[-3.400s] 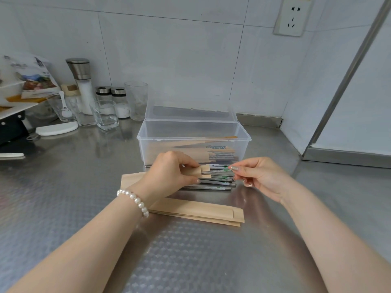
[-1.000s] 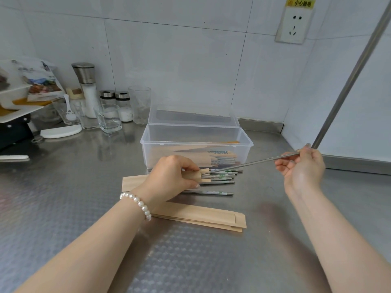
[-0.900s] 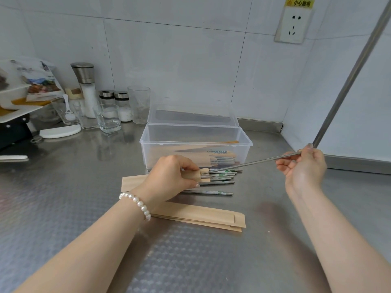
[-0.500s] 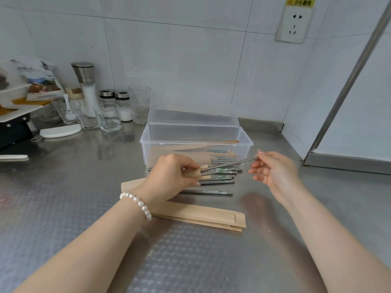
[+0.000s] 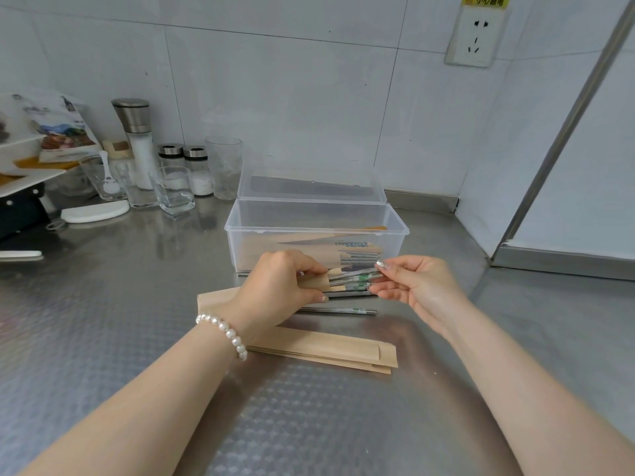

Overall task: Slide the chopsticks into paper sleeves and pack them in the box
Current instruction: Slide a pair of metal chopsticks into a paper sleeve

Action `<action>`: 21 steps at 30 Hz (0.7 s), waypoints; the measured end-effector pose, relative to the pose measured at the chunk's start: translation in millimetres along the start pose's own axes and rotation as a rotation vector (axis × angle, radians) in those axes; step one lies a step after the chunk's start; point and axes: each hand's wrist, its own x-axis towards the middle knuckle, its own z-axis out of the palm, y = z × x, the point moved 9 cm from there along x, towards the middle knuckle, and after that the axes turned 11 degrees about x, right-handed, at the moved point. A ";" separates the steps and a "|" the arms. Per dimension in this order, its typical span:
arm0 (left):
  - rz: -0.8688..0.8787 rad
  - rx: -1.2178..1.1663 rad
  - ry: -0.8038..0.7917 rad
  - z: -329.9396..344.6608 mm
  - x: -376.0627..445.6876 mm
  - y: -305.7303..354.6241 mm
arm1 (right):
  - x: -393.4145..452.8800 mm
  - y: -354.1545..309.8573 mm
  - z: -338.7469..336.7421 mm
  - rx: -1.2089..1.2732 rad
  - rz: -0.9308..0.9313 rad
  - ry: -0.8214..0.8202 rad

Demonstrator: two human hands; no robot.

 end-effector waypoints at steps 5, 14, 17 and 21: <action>-0.003 -0.050 -0.004 -3.3 0.0 0.6 | 0.0 -8.0 -4.2 0.099 -0.025 0.042; -0.313 -0.110 0.250 -53.0 1.3 -50.4 | 0.3 -34.8 -34.3 0.262 -0.083 0.102; -0.489 -0.525 0.295 -49.3 0.2 -69.3 | -0.2 -37.3 -35.6 0.282 -0.090 0.099; -0.574 -0.844 0.146 -20.1 0.8 -67.4 | -1.8 -32.5 -30.1 0.222 -0.091 0.101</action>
